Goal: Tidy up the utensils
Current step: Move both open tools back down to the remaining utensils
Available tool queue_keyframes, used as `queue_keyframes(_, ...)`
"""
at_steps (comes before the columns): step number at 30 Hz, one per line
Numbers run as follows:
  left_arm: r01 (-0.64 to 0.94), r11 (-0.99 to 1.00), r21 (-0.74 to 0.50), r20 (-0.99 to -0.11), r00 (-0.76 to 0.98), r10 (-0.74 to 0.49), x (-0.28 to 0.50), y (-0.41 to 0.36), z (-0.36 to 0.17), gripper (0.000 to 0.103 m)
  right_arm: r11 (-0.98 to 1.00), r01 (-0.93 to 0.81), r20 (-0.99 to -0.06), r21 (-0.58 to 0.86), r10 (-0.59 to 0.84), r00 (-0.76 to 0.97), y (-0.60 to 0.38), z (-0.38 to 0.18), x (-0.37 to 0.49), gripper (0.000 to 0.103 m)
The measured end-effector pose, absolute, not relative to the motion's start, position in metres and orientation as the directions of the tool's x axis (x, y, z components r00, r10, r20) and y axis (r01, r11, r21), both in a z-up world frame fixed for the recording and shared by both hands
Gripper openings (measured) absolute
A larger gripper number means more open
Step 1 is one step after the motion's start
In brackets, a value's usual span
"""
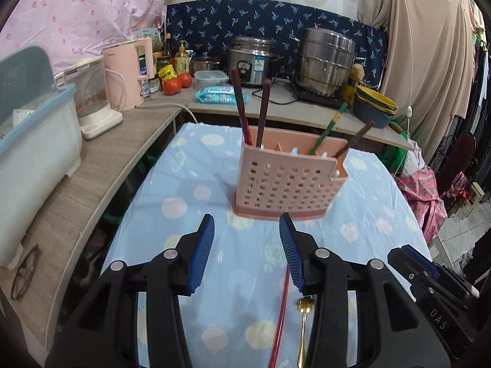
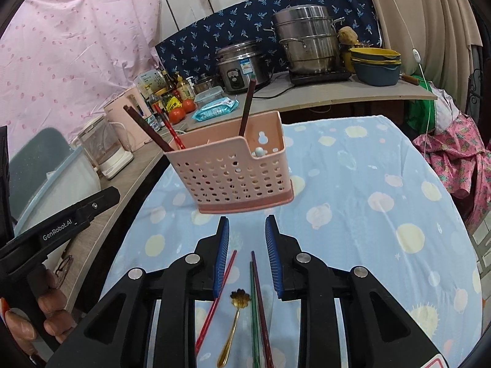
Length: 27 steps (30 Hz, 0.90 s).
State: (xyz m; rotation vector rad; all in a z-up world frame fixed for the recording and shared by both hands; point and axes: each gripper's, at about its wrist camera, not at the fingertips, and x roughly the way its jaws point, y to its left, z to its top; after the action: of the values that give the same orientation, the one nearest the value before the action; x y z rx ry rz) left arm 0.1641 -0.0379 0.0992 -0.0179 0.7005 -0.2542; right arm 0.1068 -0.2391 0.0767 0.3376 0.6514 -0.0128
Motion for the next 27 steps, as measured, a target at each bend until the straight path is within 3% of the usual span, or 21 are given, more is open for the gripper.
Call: queue_keyframes(27, 0.257, 0.964, -0.063, -0.839, 0.509, -0.191, 0.073, -0.023, -0.017, 0.042, 0.96, 0.169, -0.802, 0.225, 0.084, 0.591, -0.222, -0.033, 0.005, 0.024)
